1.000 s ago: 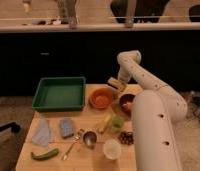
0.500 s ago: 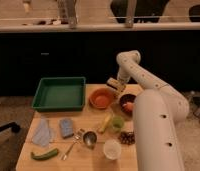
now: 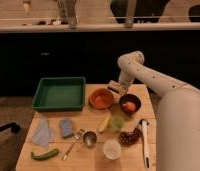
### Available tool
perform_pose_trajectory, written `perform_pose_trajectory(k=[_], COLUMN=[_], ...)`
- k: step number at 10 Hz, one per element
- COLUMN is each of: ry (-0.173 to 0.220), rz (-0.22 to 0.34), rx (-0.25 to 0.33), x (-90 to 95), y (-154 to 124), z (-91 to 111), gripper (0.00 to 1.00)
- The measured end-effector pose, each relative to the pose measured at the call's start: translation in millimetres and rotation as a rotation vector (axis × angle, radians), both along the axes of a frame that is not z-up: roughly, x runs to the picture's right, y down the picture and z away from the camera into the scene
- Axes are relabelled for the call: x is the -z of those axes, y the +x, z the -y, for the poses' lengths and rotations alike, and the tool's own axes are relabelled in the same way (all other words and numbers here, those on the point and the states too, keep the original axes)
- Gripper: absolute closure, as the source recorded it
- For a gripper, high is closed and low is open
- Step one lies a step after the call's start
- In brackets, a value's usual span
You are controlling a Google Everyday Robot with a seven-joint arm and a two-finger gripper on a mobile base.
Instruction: Place eraser in red bowl
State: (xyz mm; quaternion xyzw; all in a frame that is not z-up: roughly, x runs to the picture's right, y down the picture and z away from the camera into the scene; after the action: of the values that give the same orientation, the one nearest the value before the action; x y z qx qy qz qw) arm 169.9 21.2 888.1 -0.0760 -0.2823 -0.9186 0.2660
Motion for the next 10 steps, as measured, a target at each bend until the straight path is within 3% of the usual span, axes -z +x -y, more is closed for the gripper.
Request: perform_pose_trajectory(k=[6, 10], ry=[0.005, -0.013], rz=[-0.001, 0.003], rx=[0.037, 0.080], x=[25.5, 29.2], y=[-16, -36], z=[-19, -34], gripper=[1.00, 1.00])
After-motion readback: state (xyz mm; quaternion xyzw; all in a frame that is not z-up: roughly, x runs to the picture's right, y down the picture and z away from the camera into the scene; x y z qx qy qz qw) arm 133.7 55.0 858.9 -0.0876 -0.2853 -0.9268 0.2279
